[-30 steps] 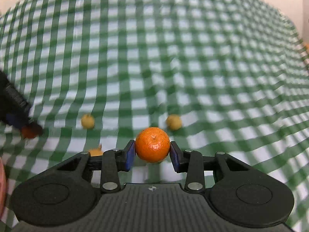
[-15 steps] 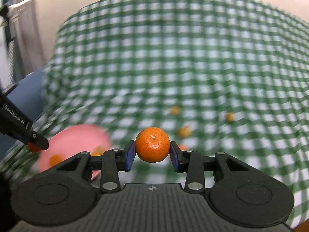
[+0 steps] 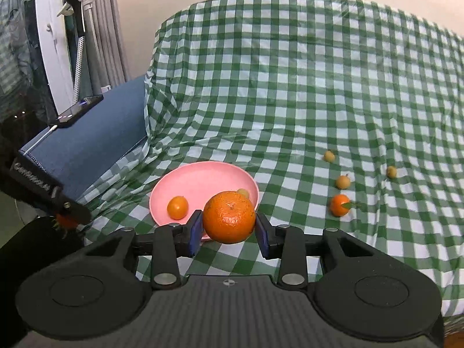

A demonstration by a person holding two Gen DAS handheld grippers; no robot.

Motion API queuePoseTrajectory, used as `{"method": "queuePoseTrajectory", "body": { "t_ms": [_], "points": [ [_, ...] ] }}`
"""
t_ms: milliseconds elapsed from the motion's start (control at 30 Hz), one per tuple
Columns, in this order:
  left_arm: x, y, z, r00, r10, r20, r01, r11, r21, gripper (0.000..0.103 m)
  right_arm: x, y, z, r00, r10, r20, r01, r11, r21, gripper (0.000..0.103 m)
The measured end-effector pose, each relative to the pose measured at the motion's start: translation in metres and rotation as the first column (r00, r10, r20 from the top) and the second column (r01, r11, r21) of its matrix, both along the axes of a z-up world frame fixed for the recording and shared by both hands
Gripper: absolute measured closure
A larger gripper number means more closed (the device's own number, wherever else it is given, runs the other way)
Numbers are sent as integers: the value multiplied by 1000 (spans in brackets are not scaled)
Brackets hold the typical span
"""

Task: Organize fruits
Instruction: 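Carry the tomato and mandarin toward the pink plate with both tools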

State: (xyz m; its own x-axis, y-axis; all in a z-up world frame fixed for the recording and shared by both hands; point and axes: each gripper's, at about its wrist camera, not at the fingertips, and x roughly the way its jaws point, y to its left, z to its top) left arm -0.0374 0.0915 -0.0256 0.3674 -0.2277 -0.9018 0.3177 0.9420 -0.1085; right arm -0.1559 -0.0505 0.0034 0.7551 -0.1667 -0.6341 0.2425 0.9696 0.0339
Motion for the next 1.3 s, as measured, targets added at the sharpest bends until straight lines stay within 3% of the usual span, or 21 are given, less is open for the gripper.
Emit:
{"method": "queuePoseTrajectory", "body": {
  "t_ms": [600, 1300],
  "points": [
    [-8, 25, 6, 999, 39, 30, -38, 999, -37, 70, -14, 2, 5, 1000, -15, 12, 15, 999, -30, 63],
    [34, 7, -7, 999, 49, 7, -49, 997, -53, 70, 18, -10, -19, 998, -6, -67, 5, 1000, -11, 63]
  ]
}}
